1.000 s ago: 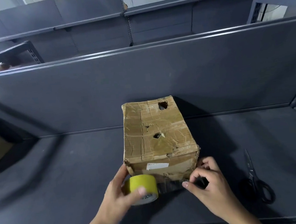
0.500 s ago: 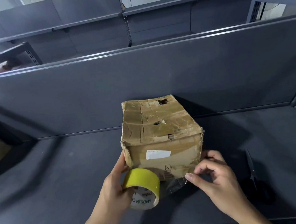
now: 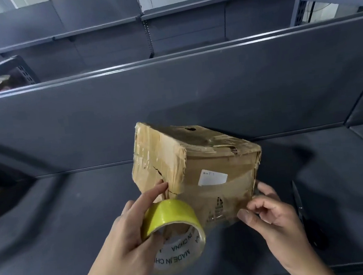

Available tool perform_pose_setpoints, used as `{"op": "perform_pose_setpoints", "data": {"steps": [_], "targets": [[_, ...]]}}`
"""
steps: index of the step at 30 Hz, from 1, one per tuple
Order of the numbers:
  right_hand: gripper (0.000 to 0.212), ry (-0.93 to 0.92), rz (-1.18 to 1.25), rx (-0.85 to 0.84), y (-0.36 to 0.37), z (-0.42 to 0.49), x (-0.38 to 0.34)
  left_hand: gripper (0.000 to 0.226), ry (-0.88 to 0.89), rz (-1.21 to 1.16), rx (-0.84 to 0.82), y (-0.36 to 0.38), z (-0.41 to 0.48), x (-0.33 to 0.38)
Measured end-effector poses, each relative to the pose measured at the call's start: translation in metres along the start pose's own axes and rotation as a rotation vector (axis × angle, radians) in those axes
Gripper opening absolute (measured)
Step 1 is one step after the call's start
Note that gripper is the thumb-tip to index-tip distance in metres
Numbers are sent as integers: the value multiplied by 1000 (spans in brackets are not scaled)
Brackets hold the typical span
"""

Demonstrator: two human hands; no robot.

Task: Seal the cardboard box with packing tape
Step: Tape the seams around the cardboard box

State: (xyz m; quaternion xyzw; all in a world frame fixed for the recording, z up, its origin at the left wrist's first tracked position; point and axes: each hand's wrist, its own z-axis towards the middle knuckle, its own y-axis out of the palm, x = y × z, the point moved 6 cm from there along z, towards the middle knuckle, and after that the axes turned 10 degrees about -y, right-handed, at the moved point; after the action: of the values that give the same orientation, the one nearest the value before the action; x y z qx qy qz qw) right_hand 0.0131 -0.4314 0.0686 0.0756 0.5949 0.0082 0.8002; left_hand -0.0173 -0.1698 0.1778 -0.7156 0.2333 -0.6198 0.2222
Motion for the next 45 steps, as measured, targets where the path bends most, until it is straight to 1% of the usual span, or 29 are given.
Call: {"op": "perform_pose_setpoints", "data": {"steps": [3,6,8,11,12,13,15,16,18,20,21,24,27,28,30,33,35,37,39,41,43,45], "targets": [[61,76,56,-27,1,2,-3,79,32,69,25,-4,-11,19],[63,155,170,-75,7,5,-7,60,81,136,94,-10,-22,45],[63,215,238,-129,12,6,-6,52,130,182,163,-16,-24,64],[74,338,244,-181,16,7,5,36,177,216,236,-16,-8,85],[71,389,250,-193,17,7,12,34,186,242,241,-13,1,91],[61,438,254,-196,19,8,16,32,198,265,237,-9,10,95],[19,501,266,-146,21,8,22,26,222,280,206,0,29,101],[11,517,261,-109,21,7,27,24,224,267,173,5,38,102],[32,537,209,-81,19,7,40,24,234,196,75,15,52,99],[40,575,144,-43,14,5,51,30,251,126,-10,23,60,96],[41,583,126,-24,12,4,54,32,260,115,-25,26,62,95],[32,555,75,36,12,5,47,35,314,148,-49,36,64,95],[8,437,-58,87,12,6,47,39,363,164,-84,44,61,97],[14,397,-88,109,12,7,46,39,378,161,-91,45,61,97],[33,339,-103,108,10,8,39,42,422,139,-113,45,59,100],[41,265,33,189,3,12,20,58,512,93,-86,39,56,109],[47,219,127,204,-1,13,8,64,551,51,-69,31,59,113],[55,219,216,212,-3,11,-2,58,566,-21,-83,24,64,116],[65,192,225,256,-6,6,-9,43,549,-131,-122,21,72,116],[69,138,105,296,-9,-1,-19,37,539,-235,-128,19,81,114],[63,52,-89,320,-11,-6,-31,37,581,-274,-109,17,86,116],[54,-3,-167,336,-13,-7,-44,38,626,-301,-121,15,90,121]]}}
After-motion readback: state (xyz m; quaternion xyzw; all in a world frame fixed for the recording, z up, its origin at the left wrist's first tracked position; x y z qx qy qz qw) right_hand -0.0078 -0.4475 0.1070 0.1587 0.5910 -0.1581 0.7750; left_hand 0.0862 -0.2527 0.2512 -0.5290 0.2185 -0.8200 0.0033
